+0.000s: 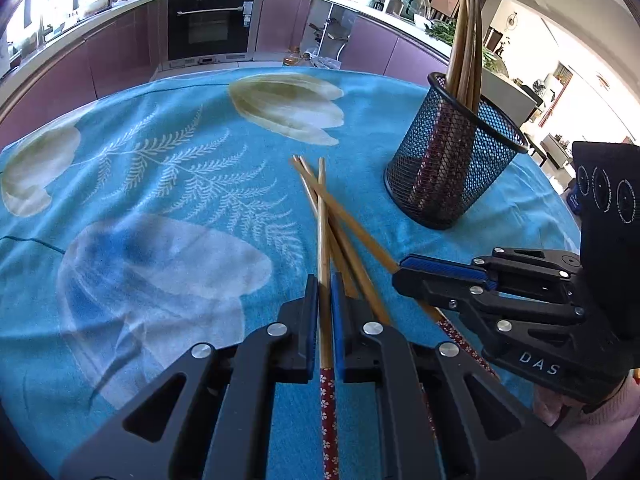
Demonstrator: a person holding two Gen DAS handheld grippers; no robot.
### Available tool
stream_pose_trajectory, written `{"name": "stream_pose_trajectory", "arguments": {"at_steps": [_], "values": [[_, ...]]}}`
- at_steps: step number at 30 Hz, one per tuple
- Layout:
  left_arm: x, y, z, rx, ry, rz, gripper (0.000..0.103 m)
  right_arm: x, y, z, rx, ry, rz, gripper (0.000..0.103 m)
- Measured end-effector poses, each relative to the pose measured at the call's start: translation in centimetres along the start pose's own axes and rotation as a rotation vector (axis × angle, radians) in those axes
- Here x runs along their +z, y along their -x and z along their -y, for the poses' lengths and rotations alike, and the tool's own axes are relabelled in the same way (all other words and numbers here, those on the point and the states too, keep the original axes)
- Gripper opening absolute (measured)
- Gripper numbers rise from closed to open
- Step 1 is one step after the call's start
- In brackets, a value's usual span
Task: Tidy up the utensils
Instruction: 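Grasp a chopstick with the left tool while the right tool grasps another, then hold both chopsticks and lift them off the cloth toward the mesh cup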
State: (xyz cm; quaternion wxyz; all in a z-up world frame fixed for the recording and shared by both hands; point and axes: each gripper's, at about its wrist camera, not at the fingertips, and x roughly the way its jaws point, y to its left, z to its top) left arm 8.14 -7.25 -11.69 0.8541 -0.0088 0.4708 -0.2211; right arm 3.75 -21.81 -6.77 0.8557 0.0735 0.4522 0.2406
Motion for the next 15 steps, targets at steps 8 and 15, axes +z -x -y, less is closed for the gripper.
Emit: {"name": "stream_pose_trajectory", "arguments": {"at_steps": [8,15], "values": [[0.3,-0.8,-0.2,-0.003,-0.015,-0.022,0.016,0.2,-0.7,-0.4,-0.026,0.026,-0.015,0.007],[1.4,-1.7,0.0,0.01,-0.037,-0.026,0.016,0.8,-1.1,-0.2,-0.039,0.033,-0.014,0.006]]}}
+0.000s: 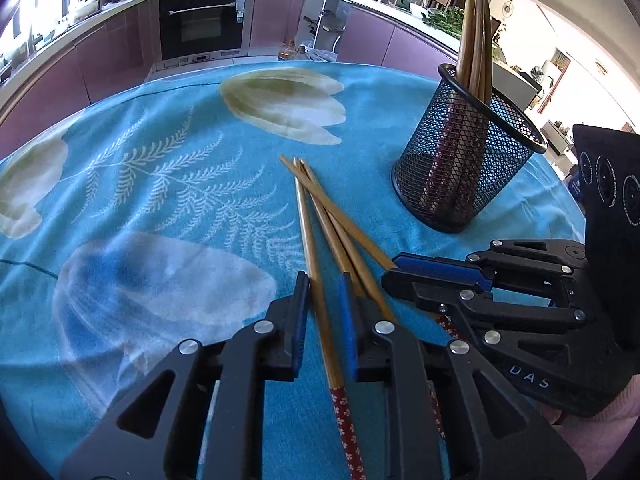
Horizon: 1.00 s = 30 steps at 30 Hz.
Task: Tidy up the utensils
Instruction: 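Hold both chopsticks and lift them off the cloth toward the mesh cup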
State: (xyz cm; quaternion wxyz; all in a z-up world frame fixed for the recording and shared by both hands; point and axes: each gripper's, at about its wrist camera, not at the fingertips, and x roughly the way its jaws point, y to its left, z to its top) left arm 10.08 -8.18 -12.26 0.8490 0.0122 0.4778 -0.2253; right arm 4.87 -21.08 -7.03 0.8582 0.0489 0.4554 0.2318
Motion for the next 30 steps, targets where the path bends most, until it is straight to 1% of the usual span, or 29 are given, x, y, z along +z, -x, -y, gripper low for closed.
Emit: {"name": "stream_pose_trajectory", "arguments": {"at_steps": [2,7,9,17,24,26,30], "values": [[0.2,-0.2,0.1,0.007,-0.002,0.002,0.014,0.1,-0.1,0.0,-0.001,0.002,0.0,0.007],[0.3,-0.3,0.3,0.022,0.008,0.01,0.013,0.1,-0.1,-0.1,0.0,0.002,0.002,0.007],[0.2,-0.2,0.2,0.021,0.014,0.013,0.01,0.0,0.0,-0.2,-0.001,0.003,0.004,0.007],[0.0,0.3,0.1,0.018,0.021,0.023,0.009,-0.1,0.2,-0.2,0.004,0.001,0.006,0.006],[-0.1,1.2,0.1,0.002,0.024,0.041,0.007,-0.1,1.0,-0.3,0.007,0.001,0.022,0.006],[-0.1,1.5,0.1,-0.006,0.025,0.045,0.003,-0.1,1.3,-0.4,0.011,0.002,0.028,0.006],[-0.2,2.2,0.2,-0.016,0.024,0.058,0.003,-0.2,1.9,-0.3,0.014,0.0,0.039,0.006]]}}
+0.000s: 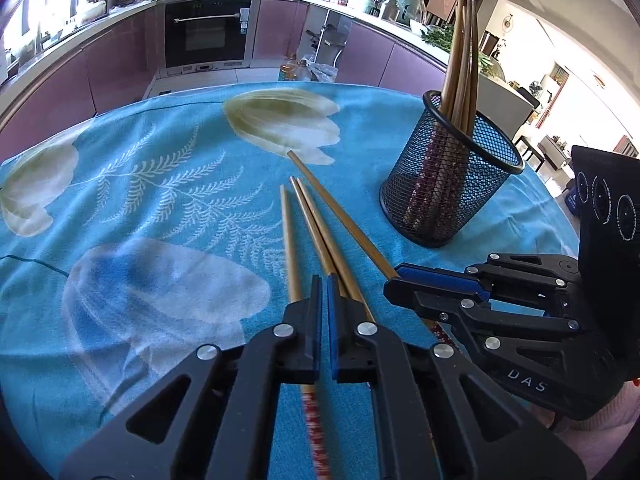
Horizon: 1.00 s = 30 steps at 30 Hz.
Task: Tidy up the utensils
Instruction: 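Hold both chopsticks and lift them off the cloth toward the mesh cup, then lower the left tool's chopstick into the mesh cup while the right tool inserts its own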
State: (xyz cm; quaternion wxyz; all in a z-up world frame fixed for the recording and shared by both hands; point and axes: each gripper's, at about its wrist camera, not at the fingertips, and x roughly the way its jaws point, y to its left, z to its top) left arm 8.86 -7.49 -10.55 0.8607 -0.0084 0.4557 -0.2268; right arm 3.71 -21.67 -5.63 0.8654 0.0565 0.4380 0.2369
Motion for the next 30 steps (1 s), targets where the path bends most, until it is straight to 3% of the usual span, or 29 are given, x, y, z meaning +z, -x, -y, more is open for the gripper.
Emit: {"name": "stream_pose_trajectory", "arguments": {"at_steps": [4,11,22,24,30], "values": [[0.0,0.1,0.0,0.015,-0.008,0.006,0.003,0.0,0.4,0.1,0.001,-0.002,0.007,0.006],[0.0,-0.6,-0.8,0.077,-0.009,-0.001,0.016,-0.2,0.4,0.2,-0.002,-0.007,0.006,0.006],[0.3,-2.3,-0.2,0.147,-0.06,-0.015,0.016,-0.4,0.4,0.4,0.001,-0.008,0.002,0.006],[0.3,-2.4,0.0,0.159,-0.066,-0.011,0.011,-0.4,0.4,0.4,0.002,-0.008,0.001,0.006],[0.4,-2.3,-0.3,0.146,-0.026,-0.007,0.008,-0.4,0.2,0.4,0.005,-0.006,-0.003,0.006]]}}
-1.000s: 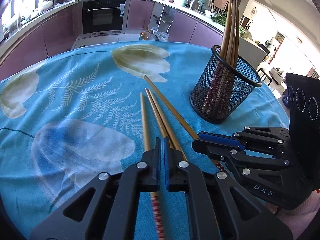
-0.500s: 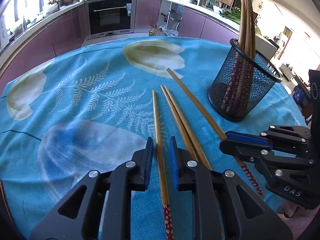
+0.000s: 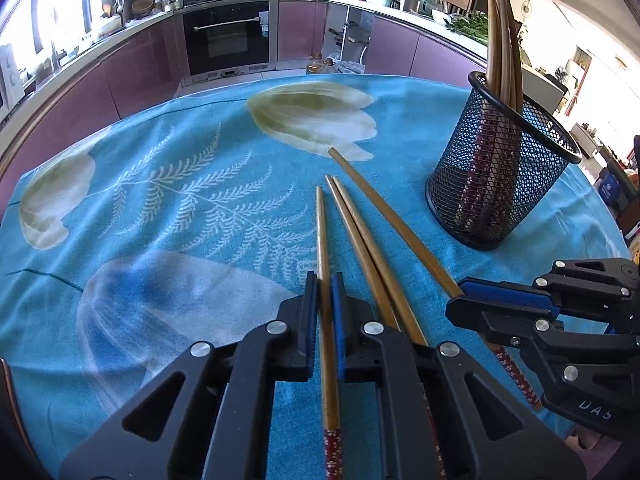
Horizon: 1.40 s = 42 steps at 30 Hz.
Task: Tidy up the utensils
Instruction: 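Lower the left tool's chopstick into the mesh cup while the right tool inserts its own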
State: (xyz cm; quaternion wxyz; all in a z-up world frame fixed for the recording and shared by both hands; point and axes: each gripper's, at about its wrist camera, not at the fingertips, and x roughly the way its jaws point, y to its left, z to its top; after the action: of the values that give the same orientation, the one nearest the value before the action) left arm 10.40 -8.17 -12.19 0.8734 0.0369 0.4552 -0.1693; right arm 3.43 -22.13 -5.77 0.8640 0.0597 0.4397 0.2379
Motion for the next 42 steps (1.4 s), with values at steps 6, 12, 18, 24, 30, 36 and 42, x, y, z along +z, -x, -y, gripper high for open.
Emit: {"name": "stream_pose_trajectory", "arguments": {"at_steps": [6,12,18,24,30,36,42], "values": [[-0.1,0.7,-0.3,-0.036,0.024,0.004,0.007,0.1,0.3,-0.1,0.002,0.003,0.013,0.006],[0.0,2.9,-0.4,-0.109,0.022,0.029,0.007,0.3,1.7,-0.1,0.015,0.01,0.045,0.006],[0.7,5.8,-0.5,-0.206,0.022,0.072,0.007,0.8,3.9,-0.3,0.026,0.019,0.098,0.006],[1.1,9.0,-0.4,-0.29,0.018,0.126,0.007,1.4,6.4,-0.2,0.023,0.025,0.159,0.006],[1.7,12.1,-0.6,-0.358,0.016,0.186,0.007,1.8,8.1,0.4,0.032,0.014,0.205,0.006],[2.6,13.5,-0.5,-0.399,0.02,0.229,0.007,2.1,9.5,1.0,0.031,0.016,0.238,0.006],[4.2,13.4,0.1,-0.417,0.023,0.248,0.007,3.1,10.7,1.6,0.012,0.024,0.279,0.006]]}}
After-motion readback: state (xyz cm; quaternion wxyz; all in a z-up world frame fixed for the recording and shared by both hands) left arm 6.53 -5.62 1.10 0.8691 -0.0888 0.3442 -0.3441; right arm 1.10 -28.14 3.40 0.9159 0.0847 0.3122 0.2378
